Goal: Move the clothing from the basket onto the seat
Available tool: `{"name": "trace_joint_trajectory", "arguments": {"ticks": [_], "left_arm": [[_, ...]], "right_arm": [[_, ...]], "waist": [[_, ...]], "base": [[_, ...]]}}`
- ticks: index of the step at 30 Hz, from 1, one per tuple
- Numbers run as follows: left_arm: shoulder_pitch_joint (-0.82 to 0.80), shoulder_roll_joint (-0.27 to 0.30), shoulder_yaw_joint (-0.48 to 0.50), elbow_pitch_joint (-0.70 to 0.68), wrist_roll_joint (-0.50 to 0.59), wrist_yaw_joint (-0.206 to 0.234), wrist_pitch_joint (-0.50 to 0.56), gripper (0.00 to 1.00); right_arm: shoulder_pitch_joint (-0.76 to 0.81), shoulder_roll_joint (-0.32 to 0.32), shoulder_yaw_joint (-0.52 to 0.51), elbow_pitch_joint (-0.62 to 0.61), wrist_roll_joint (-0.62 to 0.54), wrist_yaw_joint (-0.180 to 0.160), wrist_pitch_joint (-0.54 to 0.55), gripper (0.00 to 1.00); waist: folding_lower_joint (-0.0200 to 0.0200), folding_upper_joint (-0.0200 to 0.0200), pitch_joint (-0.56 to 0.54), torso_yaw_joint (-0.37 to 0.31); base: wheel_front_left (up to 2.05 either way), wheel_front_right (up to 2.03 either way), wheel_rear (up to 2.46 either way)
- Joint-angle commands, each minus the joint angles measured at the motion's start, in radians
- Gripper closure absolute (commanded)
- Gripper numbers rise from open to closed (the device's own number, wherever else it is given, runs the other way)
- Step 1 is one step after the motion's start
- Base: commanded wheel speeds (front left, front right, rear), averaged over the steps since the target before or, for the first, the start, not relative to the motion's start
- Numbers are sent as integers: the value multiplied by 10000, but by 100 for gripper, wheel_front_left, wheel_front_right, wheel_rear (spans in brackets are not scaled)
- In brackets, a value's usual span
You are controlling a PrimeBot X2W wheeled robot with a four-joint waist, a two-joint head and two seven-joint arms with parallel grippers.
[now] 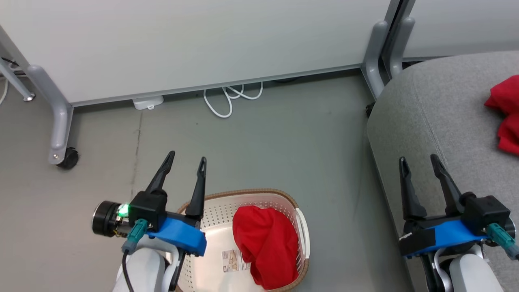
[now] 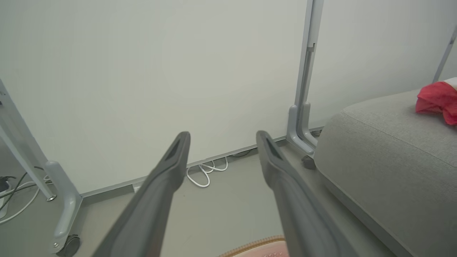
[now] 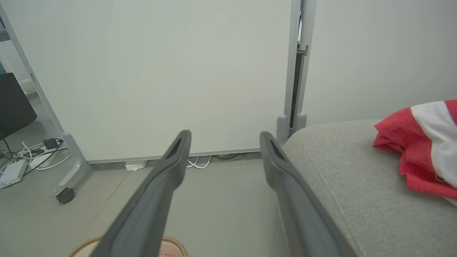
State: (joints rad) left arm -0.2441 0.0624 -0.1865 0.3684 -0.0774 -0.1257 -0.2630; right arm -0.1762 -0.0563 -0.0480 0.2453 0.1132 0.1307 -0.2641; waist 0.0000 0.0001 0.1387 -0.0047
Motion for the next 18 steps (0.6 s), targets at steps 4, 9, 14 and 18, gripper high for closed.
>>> {"name": "trace_joint_trajectory", "arguments": {"ticks": [4,9,14,18], "left_arm": [[-956,279,-815,598,-198,-77,-27,0],[-1954,611,-1878,1393,-422,-48,-27,0],[-2969,948,-2988,2380,-727,-48,-28,0],[-3502,1119,-3613,3060,-881,-48,-27,0]], "right_arm": [[-455,1,-13,-130,57,1,-5,0],[-860,14,-35,-281,38,1,-5,0],[-1248,31,-68,-420,67,1,-5,0],[-1491,43,-39,-520,90,1,-5,0]], "waist": [[0,-1,828,-480],[0,-1,1665,-840],[0,-1,2521,-1117],[0,-1,3038,-1238]], "base": [[0,0,0],[0,0,0],[0,0,0],[0,0,0]]}}
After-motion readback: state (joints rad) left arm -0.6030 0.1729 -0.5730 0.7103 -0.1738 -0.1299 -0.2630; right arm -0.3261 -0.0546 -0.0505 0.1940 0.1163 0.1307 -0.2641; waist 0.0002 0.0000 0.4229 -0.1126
